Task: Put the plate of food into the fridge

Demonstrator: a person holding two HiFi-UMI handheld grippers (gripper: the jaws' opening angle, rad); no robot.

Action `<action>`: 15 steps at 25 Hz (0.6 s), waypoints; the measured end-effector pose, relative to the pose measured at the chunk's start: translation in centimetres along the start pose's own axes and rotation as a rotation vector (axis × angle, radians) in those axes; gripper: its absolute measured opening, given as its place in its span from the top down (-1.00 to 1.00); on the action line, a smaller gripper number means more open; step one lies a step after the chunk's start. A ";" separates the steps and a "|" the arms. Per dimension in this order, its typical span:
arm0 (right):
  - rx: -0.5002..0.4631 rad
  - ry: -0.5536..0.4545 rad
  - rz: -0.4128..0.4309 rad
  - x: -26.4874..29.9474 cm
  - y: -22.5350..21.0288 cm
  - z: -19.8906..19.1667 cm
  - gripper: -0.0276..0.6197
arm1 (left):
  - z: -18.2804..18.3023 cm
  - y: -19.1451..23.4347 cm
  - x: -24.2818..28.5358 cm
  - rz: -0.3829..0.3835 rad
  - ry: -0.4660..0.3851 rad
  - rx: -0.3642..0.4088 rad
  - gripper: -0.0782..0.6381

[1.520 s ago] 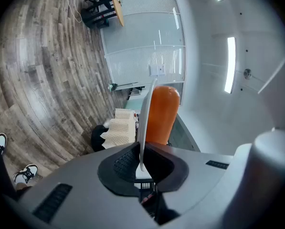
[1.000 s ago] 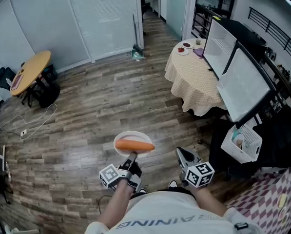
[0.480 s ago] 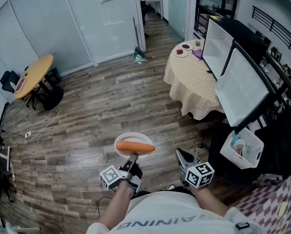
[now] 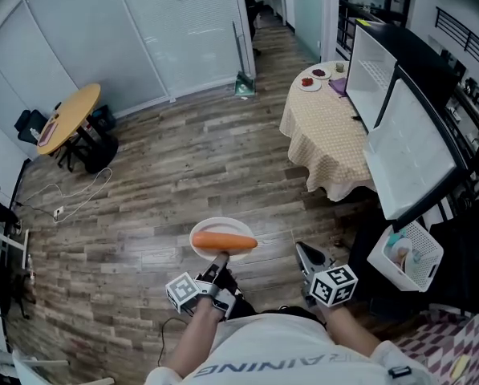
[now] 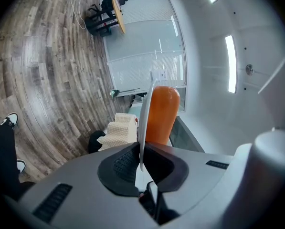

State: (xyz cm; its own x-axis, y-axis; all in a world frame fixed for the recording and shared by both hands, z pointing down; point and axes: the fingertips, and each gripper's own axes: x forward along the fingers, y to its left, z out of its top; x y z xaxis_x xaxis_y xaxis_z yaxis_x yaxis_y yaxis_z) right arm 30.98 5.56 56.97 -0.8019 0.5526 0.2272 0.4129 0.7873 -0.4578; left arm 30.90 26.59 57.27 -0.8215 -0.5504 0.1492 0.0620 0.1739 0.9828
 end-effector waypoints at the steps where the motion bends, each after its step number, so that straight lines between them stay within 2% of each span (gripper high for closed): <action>1: 0.000 0.000 0.003 0.4 -0.3 0.1 0.84 | 0.1 -0.1 0.6 -0.002 -0.003 -0.006 0.71; 8: 0.001 -0.001 -0.056 3.5 -3.6 1.7 0.85 | 1.8 0.1 5.8 -0.003 0.054 -0.036 0.71; 13: 0.011 -0.036 -0.110 7.2 -4.5 4.3 0.85 | 5.8 0.0 9.9 0.005 0.094 -0.024 0.71; 15: 0.004 -0.040 -0.128 9.1 -4.6 5.3 0.84 | 7.7 -1.0 11.7 -0.021 0.116 -0.014 0.71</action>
State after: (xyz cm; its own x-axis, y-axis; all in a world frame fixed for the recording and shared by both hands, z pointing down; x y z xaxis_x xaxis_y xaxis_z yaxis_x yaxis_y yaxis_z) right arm 19.53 5.51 56.54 -0.8645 0.4361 0.2498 0.3040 0.8496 -0.4310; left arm 16.84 26.27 57.22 -0.7519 -0.6443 0.1395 0.0540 0.1507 0.9871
